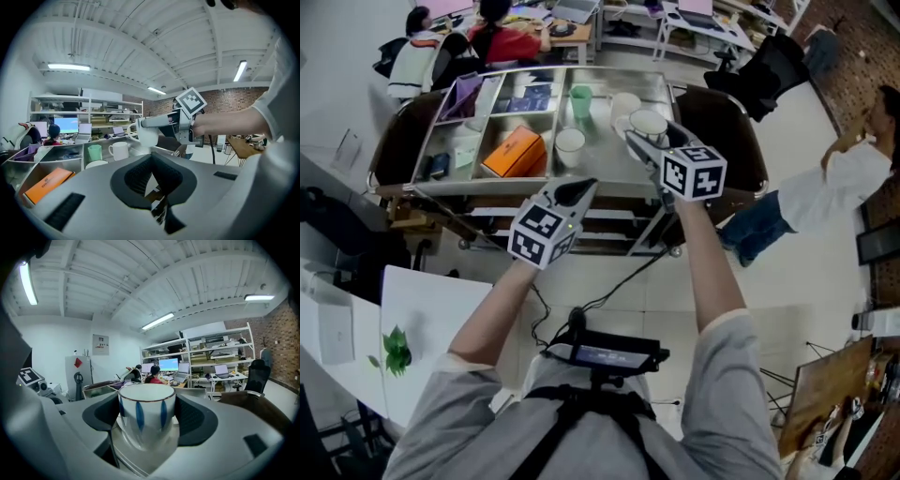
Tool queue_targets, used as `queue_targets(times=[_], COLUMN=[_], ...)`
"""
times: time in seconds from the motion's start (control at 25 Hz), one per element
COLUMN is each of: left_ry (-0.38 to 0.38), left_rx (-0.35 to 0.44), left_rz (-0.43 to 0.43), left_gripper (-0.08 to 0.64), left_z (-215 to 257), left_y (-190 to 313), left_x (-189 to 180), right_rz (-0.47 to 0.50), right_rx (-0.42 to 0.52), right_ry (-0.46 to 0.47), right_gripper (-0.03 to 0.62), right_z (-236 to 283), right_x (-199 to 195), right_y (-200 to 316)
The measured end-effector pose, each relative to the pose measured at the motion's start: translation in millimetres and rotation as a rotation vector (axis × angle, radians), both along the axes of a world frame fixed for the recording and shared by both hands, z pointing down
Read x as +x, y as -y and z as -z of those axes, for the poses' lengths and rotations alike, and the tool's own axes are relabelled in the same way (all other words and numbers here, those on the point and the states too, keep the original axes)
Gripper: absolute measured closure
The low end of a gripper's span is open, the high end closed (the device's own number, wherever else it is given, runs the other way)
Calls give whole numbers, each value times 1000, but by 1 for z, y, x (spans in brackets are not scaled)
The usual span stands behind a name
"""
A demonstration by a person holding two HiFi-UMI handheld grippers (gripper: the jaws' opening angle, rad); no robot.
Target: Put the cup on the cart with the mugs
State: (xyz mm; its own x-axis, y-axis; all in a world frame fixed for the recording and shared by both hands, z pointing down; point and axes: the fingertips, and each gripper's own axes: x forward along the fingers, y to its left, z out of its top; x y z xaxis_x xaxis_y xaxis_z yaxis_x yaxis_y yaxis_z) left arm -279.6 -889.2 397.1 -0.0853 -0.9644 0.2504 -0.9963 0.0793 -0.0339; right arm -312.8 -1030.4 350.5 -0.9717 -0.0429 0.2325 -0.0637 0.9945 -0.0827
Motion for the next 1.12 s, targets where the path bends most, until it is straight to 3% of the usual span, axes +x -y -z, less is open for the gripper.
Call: queue_targets(times=[0.24,0.52,1.12], left_ry=[-13,-47,-64], left_rx=[-3,-12,-31], left_rz=[-11,37,101], left_gripper=[560,560,560], left_z=[-7,-17,-26], left_y=[4,6,17], left_x=[-28,-54,-64], right_rz=[-10,42,126], right_rx=[-2,-26,-33], right_ry=[-49,-104,-189], right_gripper=[216,216,215], right_z=[-22,-49,-89], right_x=[-38,-72,-112], right_y=[13,20,30])
